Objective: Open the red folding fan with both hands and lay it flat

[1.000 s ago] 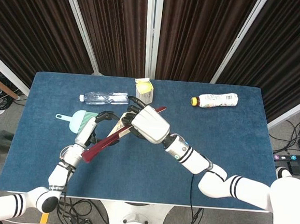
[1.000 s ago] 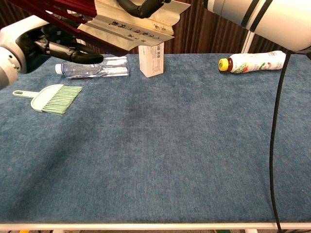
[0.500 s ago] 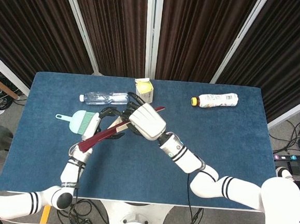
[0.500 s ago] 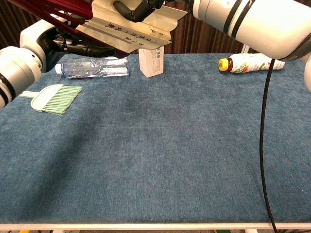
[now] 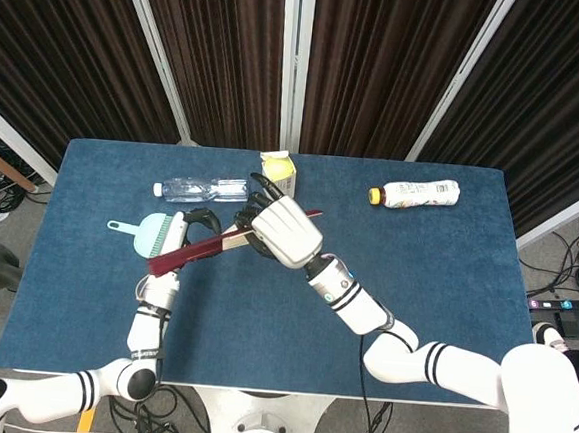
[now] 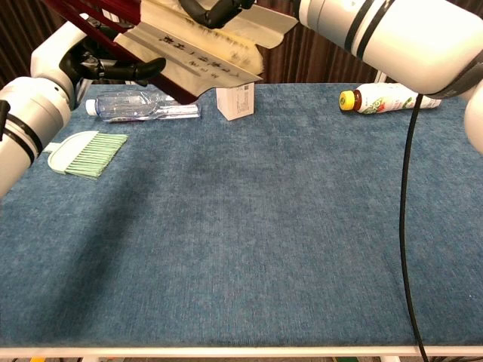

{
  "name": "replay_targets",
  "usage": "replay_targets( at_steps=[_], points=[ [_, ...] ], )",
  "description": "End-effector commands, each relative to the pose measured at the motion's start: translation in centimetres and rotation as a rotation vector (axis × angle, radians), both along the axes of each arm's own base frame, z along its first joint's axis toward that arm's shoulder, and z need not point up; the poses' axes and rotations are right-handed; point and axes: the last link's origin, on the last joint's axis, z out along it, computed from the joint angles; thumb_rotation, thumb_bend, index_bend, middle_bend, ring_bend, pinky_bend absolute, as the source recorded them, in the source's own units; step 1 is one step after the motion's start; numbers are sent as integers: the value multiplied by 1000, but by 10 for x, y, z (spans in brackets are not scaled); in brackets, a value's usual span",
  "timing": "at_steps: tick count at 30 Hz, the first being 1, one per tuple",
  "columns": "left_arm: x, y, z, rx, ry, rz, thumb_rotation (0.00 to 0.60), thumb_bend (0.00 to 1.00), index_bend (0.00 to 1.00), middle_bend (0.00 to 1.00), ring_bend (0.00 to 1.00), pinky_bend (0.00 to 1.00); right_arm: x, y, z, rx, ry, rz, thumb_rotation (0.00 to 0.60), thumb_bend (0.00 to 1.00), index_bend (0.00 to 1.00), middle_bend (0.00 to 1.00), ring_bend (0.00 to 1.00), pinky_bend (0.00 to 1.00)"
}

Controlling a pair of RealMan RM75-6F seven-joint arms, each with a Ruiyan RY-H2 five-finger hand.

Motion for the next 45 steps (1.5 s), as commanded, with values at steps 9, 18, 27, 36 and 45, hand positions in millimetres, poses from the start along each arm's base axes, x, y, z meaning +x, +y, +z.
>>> replay_targets(
  at_steps=[9, 18, 27, 36, 45],
  points=[
    [-25, -3, 21, 78, 311, -25, 600, 363, 731, 719, 525, 503, -20, 8, 22, -59, 36, 32, 600, 830, 837, 647, 343, 109],
    [-54, -17, 50, 188, 819, 15, 600, 361, 710, 697, 523, 503, -65, 38, 56, -191, 166, 61, 600, 831, 837, 647, 348, 92],
    [-52, -27, 52, 218, 1089, 53, 600, 357, 684, 679, 524, 504, -102, 64, 64, -324, 281, 70, 600, 831, 837, 647, 348, 62],
    [-44, -38, 44, 252, 1227, 12, 600, 358, 656, 659, 518, 504, -123, 81, 59, -375, 334, 61, 600, 830, 838, 647, 347, 51],
    [-41, -50, 23, 259, 1291, -63, 600, 358, 626, 636, 490, 502, -156, 90, 41, -370, 362, 1, 600, 829, 831, 636, 340, 34]
  ],
)
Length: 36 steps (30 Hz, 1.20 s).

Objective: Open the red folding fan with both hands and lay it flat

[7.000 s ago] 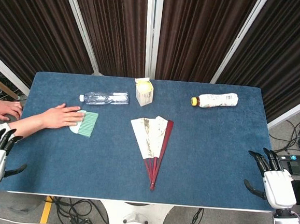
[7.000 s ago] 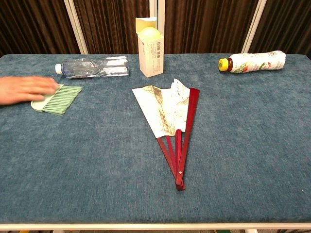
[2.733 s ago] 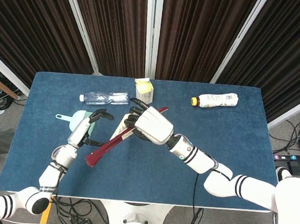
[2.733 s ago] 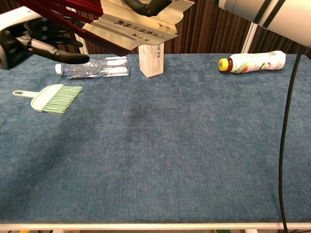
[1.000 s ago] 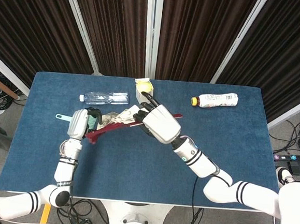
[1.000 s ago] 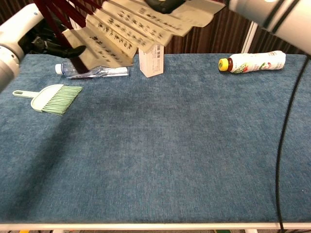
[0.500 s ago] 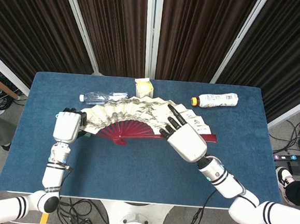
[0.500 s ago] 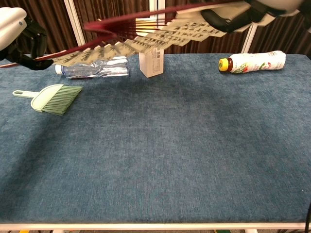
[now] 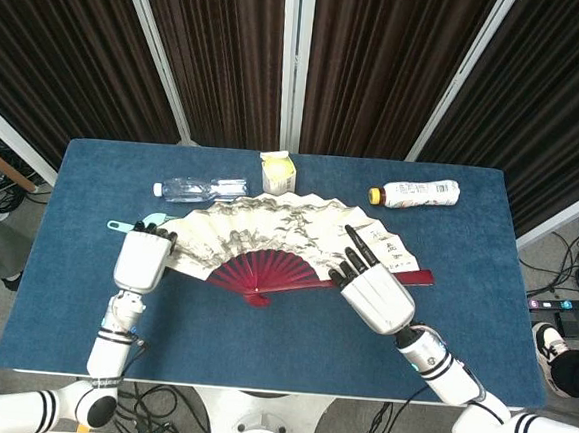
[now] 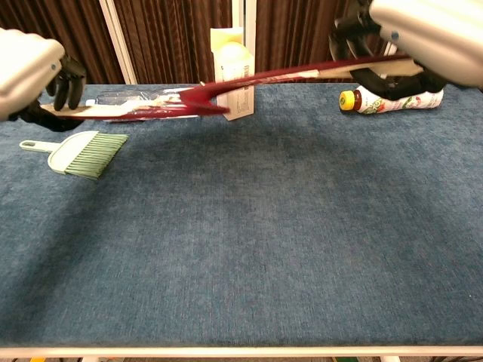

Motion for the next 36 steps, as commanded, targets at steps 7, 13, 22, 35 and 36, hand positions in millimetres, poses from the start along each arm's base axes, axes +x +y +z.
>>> replay_targets(
  at_steps=[7, 13, 22, 35, 36],
  points=[
    [-2, -4, -25, -25, 65, -17, 600, 359, 588, 601, 458, 496, -32, 7, -27, 3, 9, -72, 600, 785, 792, 609, 316, 1],
    [-7, -4, -42, -61, 68, 19, 600, 326, 396, 452, 292, 407, -51, 16, -49, 13, 21, -144, 600, 543, 496, 484, 224, 0],
    [0, -9, -52, -122, 14, 35, 600, 0, 118, 116, 1, 169, -66, 27, -60, 76, -33, -323, 600, 1, 0, 126, 0, 0],
    [8, -11, -42, -207, -95, 31, 600, 0, 30, 0, 0, 33, -76, 21, -47, 274, -49, -577, 600, 0, 0, 0, 0, 0],
    [7, -10, -41, -216, -102, 36, 600, 0, 27, 0, 0, 20, -76, 21, -45, 281, -54, -582, 600, 0, 0, 0, 0, 0]
  ],
)
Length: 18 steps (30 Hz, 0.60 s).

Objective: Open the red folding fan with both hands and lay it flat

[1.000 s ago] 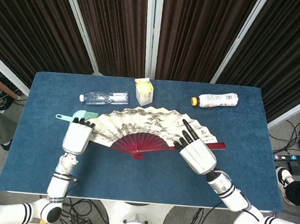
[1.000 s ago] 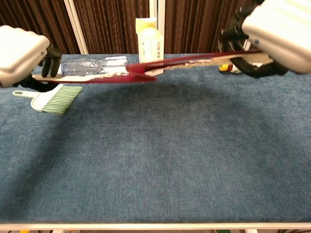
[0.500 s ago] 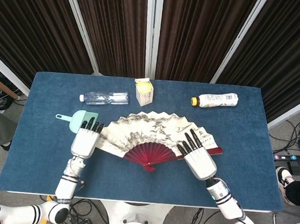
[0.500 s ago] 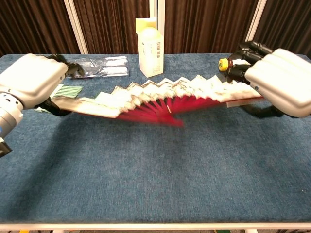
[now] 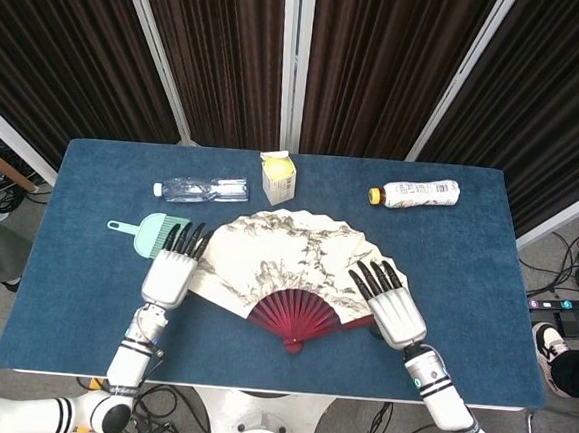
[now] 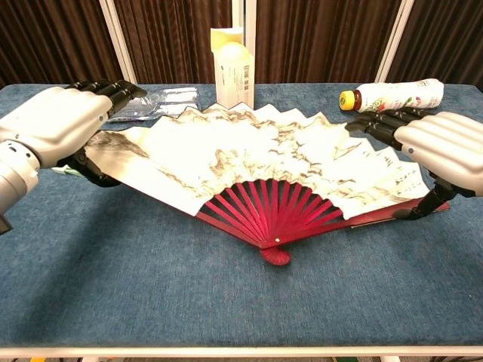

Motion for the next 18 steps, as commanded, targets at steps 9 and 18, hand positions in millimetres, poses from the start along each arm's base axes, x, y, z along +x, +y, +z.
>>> replay_targets(
  at_steps=[9, 18],
  points=[
    [-13, 7, 31, -97, -72, 115, 600, 0, 28, 0, 0, 14, -13, -9, 37, -27, -61, -80, 600, 0, 0, 0, 0, 0],
    [-38, 12, 77, 21, -133, 137, 600, 0, 34, 0, 0, 0, -38, -3, 82, -147, -138, -112, 600, 7, 0, 63, 0, 0]
  ],
)
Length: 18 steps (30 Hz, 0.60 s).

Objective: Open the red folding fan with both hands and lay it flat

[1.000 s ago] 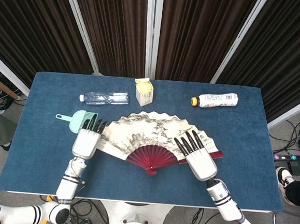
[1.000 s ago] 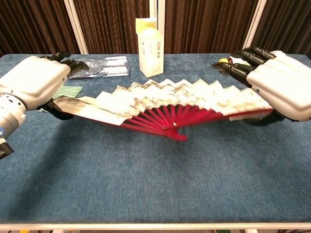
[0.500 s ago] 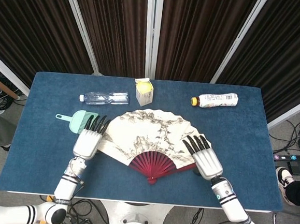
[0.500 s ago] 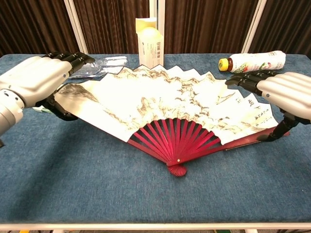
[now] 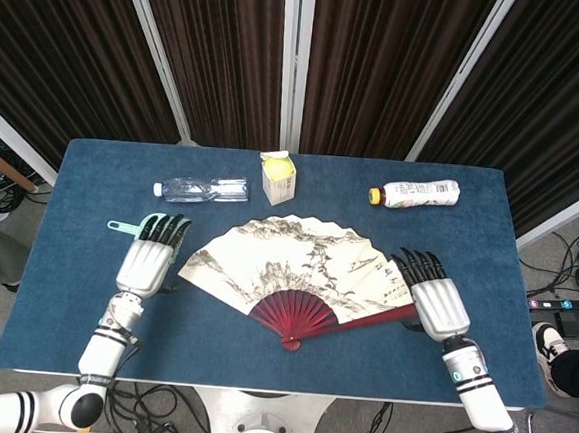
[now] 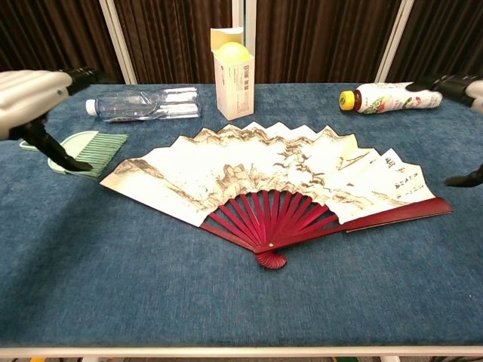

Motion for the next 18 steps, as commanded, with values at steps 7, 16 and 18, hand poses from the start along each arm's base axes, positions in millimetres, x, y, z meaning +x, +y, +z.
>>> replay_targets(
  at_steps=[7, 16, 18],
  points=[
    [-79, -22, 88, 173, -89, 108, 600, 0, 121, 66, 0, 16, -44, 22, 67, -114, -113, -33, 600, 159, 68, 168, 0, 16],
    [-129, -91, 130, 215, -56, 186, 600, 0, 133, 70, 0, 18, -69, 61, 91, -172, -175, -73, 600, 158, 93, 183, 0, 23],
    [-132, -106, 132, 220, -47, 202, 600, 0, 133, 70, 0, 19, -73, 70, 93, -190, -178, -88, 600, 158, 103, 187, 0, 18]
  ],
)
